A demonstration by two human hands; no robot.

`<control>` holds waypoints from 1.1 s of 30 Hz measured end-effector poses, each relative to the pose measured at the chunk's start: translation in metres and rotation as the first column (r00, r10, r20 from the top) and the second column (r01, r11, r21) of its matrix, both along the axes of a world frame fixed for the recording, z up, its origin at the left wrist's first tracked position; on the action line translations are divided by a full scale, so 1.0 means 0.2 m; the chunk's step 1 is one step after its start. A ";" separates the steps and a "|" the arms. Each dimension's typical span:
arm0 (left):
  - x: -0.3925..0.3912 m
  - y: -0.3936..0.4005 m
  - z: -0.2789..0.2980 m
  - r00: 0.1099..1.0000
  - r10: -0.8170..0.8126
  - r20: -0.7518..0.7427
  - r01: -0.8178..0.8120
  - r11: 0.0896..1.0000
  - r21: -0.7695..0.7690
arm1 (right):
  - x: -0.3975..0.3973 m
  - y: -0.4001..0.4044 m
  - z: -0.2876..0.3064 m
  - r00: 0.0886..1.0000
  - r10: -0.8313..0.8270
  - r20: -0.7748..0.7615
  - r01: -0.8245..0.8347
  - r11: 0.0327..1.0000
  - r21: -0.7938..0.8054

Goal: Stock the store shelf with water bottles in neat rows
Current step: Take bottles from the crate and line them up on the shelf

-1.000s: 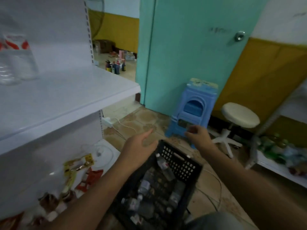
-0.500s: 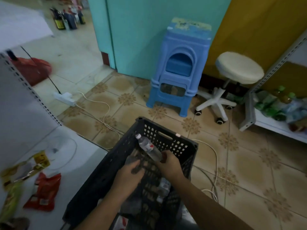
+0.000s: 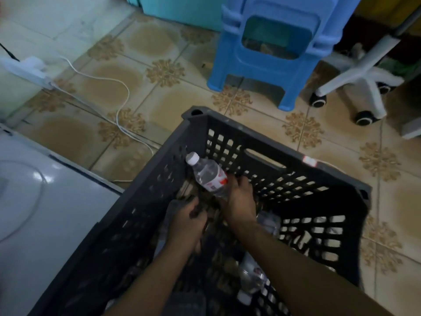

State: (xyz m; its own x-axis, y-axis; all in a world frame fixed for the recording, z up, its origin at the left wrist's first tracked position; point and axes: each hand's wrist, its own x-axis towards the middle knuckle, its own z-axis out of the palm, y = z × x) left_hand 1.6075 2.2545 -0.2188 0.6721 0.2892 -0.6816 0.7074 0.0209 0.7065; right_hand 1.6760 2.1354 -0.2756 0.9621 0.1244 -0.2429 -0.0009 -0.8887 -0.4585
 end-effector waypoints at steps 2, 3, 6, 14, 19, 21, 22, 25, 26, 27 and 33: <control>0.05 -0.01 -0.06 0.998 0.055 0.020 -0.055 0.998 -0.034 | 0.01 0.00 -0.04 0.998 0.005 0.066 0.000 0.998 -0.065; 0.07 -0.02 -0.07 0.997 0.070 0.030 -0.069 0.996 -0.048 | 0.01 -0.01 -0.05 0.997 0.001 0.079 0.004 0.998 -0.062; 0.12 -0.06 -0.07 0.991 0.112 0.069 -0.105 0.990 -0.090 | 0.00 -0.01 -0.08 0.998 -0.012 0.058 0.007 0.996 0.085; 0.09 -0.08 0.11 0.982 0.175 0.069 -0.164 0.977 -0.138 | 0.09 -0.04 0.11 0.991 0.117 -0.069 -0.113 0.991 0.066; 0.04 -0.10 0.49 0.980 0.078 0.184 -0.045 0.982 -0.181 | -0.06 -0.09 0.47 0.996 0.026 -0.083 -0.012 0.986 0.165; -0.01 -0.11 0.67 0.971 0.038 0.236 -0.002 0.989 -0.150 | -0.14 -0.12 0.66 0.996 -0.014 -0.092 0.033 0.977 0.210; -0.04 -0.12 0.76 0.963 0.018 0.270 0.015 0.993 -0.118 | -0.18 -0.13 0.77 0.996 -0.039 -0.078 0.057 0.970 0.237; -0.15 -0.14 1.06 0.930 -0.038 0.366 0.054 0.998 -0.031 | -0.30 -0.17 1.14 0.997 -0.080 -0.021 0.083 0.947 0.312; -0.19 -0.14 1.18 0.916 -0.052 0.398 0.063 0.998 -0.015 | -0.33 -0.18 1.27 0.997 -0.074 0.005 0.068 0.939 0.337; -0.23 -0.14 1.30 0.898 -0.060 0.435 0.067 0.998 -0.001 | -0.36 -0.18 1.39 0.997 -0.073 0.034 0.055 0.929 0.367; -0.50 -0.07 2.05 0.759 -0.083 0.645 0.017 0.994 0.108 | -0.53 -0.12 2.12 0.962 -0.048 0.267 -0.075 0.899 0.431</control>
State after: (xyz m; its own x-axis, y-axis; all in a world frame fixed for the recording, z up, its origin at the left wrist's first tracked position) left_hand 1.5076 2.2404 0.1916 0.9587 0.2797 -0.0506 0.0780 -0.0878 0.9931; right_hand 1.5701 2.1115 0.1485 0.9799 0.1716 0.1014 0.1855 -0.5995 -0.7786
